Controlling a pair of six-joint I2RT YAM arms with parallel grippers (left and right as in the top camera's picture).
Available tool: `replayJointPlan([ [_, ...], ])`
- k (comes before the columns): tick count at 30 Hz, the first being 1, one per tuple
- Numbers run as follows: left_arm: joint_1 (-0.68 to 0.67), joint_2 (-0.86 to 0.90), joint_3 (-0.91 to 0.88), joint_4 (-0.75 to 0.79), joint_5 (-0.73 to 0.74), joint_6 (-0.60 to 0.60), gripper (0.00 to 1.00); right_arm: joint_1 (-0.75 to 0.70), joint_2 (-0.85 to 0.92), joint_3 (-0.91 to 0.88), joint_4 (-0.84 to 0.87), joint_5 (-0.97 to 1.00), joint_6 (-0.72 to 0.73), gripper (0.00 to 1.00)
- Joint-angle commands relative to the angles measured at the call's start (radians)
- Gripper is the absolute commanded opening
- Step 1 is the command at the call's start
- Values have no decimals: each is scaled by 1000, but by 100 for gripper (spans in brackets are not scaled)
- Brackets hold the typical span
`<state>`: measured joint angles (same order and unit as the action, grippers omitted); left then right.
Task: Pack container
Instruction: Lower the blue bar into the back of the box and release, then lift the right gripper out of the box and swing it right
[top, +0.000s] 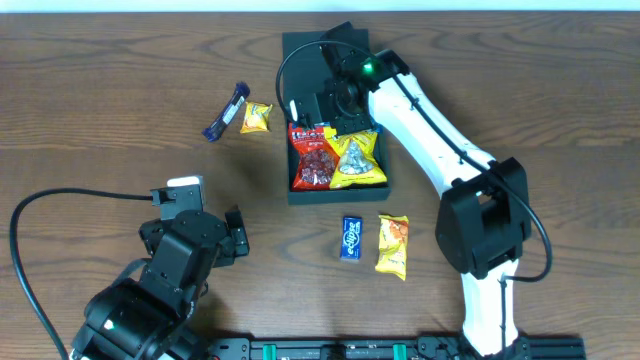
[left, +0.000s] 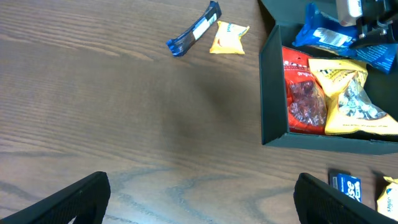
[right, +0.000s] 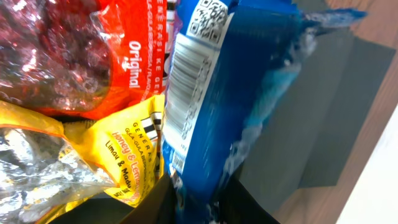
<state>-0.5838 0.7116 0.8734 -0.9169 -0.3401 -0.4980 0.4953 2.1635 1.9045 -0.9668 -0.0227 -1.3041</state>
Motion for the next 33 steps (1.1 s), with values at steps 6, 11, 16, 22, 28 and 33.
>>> replayJointPlan([
  [6, 3, 1, -1, -3, -7, -7, 95, -11, 47, 13, 10, -57, 32, 27],
  [11, 3, 1, -1, -3, -7, -8, 95, -10, 47, 13, 71, -42, 68, 34],
  [16, 3, 1, -1, -3, -7, -7, 95, 4, 47, 30, 80, 23, 121, 33],
  [22, 3, 1, -1, -3, -7, -8, 95, 32, 35, 135, 14, 13, 269, 31],
  [28, 3, 1, -1, -3, -7, -8, 95, 35, 35, 296, -47, -123, 702, 41],
  [33, 3, 1, -1, -3, -7, -7, 96, 42, 35, 401, -98, -152, 1150, 53],
])
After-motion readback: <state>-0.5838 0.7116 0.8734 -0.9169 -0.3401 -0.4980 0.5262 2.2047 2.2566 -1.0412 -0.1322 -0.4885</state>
